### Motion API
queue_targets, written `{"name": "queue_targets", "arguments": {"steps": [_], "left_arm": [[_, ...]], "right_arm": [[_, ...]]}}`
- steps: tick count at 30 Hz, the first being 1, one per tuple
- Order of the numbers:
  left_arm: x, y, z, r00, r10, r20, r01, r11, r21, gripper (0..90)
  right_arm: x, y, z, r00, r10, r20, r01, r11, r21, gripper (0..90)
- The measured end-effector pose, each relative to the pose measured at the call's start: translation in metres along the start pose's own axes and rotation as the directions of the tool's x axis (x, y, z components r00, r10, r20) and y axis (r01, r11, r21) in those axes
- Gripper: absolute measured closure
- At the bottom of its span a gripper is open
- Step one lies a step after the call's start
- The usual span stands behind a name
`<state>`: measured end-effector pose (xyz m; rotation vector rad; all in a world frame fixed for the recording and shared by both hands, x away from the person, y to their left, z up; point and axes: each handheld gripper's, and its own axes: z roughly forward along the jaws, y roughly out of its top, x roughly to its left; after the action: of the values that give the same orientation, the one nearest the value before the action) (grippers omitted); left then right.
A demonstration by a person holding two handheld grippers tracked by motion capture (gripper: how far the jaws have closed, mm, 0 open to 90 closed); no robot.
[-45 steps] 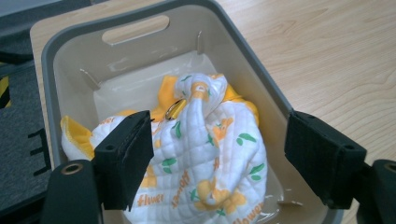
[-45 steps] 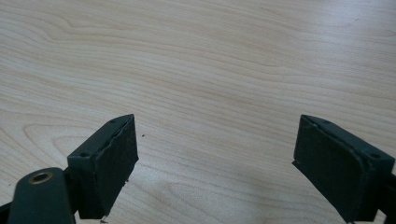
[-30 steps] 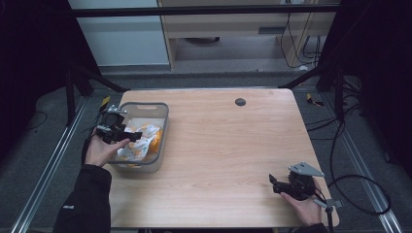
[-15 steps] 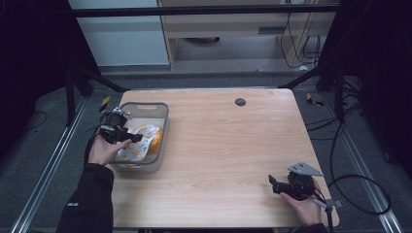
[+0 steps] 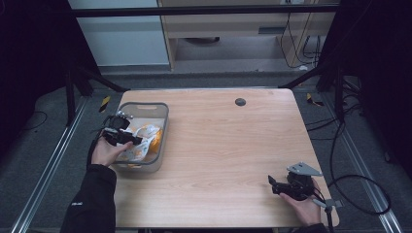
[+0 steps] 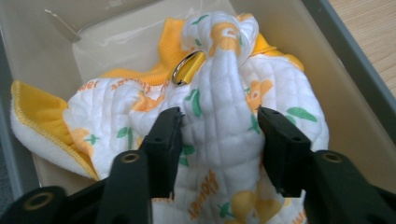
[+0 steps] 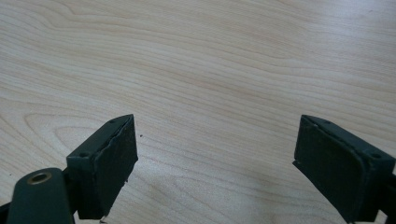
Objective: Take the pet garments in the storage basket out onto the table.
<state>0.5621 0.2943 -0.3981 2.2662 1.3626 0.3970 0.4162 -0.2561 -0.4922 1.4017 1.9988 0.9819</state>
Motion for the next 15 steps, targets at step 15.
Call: {"name": "queue_targets", "arguments": {"steps": [15], "left_arm": [[-0.002, 0.002, -0.011, 0.9997, -0.013, 0.020, 0.013, 0.9999, 0.006, 79.5]], "right_arm": [[0.000, 0.000, 0.001, 1.0000, -0.009, 0.001, 0.009, 0.9999, 0.006, 12.9]]}}
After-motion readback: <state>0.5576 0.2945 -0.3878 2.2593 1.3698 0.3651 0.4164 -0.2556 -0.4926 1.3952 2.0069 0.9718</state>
